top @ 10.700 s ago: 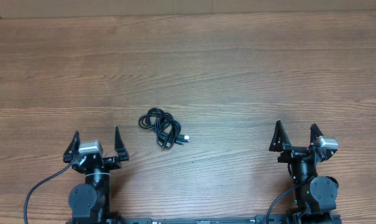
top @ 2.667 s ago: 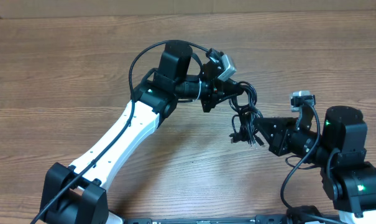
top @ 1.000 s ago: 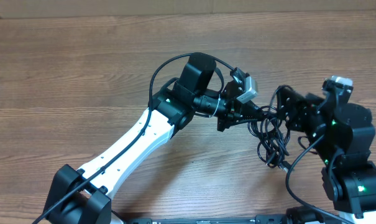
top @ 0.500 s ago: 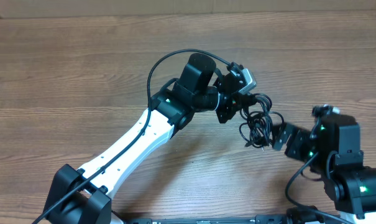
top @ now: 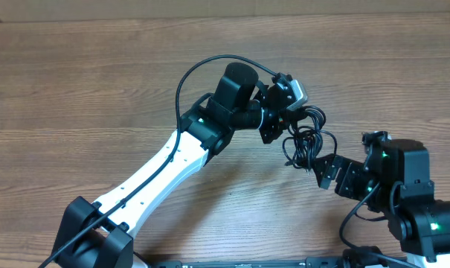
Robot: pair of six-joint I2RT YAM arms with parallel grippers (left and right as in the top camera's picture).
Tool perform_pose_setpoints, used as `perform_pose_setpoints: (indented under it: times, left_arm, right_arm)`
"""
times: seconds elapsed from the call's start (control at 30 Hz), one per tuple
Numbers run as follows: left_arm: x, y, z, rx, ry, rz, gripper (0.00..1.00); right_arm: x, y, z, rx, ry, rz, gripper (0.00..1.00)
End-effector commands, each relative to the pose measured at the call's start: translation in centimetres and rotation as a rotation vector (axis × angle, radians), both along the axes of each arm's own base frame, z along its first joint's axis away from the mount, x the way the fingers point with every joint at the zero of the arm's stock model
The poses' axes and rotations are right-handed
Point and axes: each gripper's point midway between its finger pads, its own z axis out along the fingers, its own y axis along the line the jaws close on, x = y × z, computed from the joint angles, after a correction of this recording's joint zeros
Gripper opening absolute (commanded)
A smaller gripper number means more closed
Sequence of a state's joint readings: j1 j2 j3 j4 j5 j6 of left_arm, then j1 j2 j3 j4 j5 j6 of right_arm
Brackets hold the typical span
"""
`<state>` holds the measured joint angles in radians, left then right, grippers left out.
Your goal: Untangle cables
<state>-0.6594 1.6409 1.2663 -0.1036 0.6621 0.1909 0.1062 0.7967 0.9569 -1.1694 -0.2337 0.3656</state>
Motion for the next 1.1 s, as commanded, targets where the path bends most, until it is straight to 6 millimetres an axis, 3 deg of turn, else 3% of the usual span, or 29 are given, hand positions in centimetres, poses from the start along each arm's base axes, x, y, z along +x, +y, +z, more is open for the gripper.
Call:
perform_pose_setpoints:
  times: [0.0,0.23,0.43,0.53,0.67,0.8,1.07]
  left_arm:
    - [-1.2,-0.3,2.1,-0.053,-0.025,-0.071,0.04]
    - [-4.5,-0.8,3.3,-0.126,0.025,-0.253,0.04]
    - [-4.9,-0.8,3.5,-0.139,0.026,-0.278,0.04]
    - [-3.2,-0.5,3.0,-0.106,0.008,-0.19,0.04]
    - [0.9,0.9,1.6,-0.036,0.046,0.057,0.04]
    - [2.6,2.5,1.5,-0.047,0.097,0.122,0.04]
    - [1.0,3.9,3.1,-0.143,0.174,-0.054,0.04]
  right_arm:
    - [0.4,1.6,1.3,0.071,-0.048,0.062,1.0]
    - [0.8,1.3,1.6,0.058,-0.07,0.052,1.0]
    - [0.9,1.1,1.5,0.049,-0.071,0.045,1.0]
    - [0.8,1.4,1.6,0.061,-0.069,0.053,1.0]
    - [0.6,1.7,1.6,0.072,-0.066,0.07,1.0]
    - [0.7,1.4,1.5,0.05,-0.074,0.073,1.0]
    - [1.9,-0.4,1.6,-0.038,-0.114,0.002,1.0]
